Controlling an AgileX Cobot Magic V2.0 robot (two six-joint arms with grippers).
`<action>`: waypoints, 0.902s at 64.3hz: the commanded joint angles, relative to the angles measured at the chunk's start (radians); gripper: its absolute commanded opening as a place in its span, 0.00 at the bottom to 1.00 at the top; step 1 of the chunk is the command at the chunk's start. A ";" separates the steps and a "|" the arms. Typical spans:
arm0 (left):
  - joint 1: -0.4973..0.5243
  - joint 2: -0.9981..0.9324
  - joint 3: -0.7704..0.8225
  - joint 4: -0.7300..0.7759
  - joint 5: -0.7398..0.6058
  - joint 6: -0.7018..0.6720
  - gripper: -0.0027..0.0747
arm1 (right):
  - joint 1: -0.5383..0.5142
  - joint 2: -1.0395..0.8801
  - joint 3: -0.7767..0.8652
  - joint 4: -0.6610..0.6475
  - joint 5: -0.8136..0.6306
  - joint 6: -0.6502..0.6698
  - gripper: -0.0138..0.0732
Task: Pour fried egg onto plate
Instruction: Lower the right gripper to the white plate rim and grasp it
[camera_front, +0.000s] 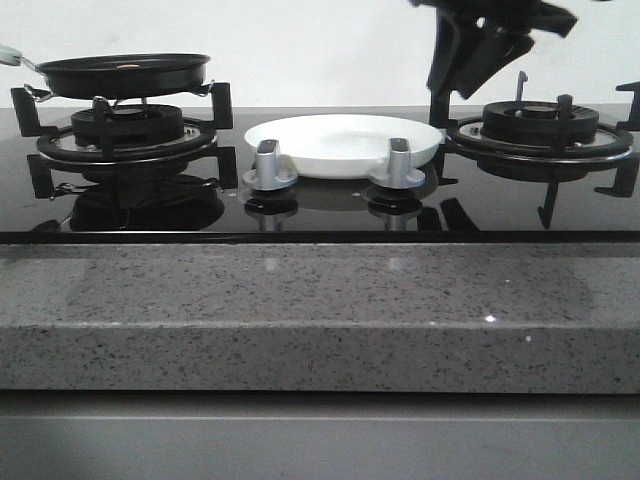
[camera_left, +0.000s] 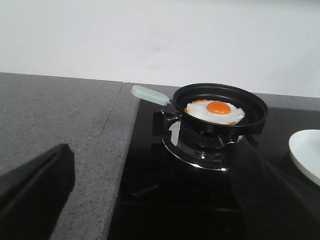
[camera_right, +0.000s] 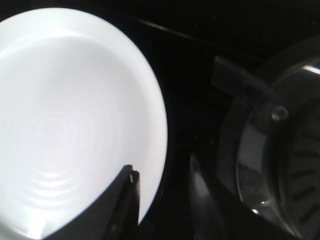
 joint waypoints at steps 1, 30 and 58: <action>-0.007 0.011 -0.036 -0.002 -0.086 -0.005 0.85 | 0.001 0.004 -0.110 0.035 0.038 -0.013 0.48; -0.007 0.011 -0.036 -0.002 -0.086 -0.005 0.84 | 0.001 0.148 -0.281 0.053 0.129 -0.013 0.48; -0.007 0.011 -0.036 -0.002 -0.086 -0.005 0.84 | 0.012 0.177 -0.281 0.055 0.153 -0.013 0.47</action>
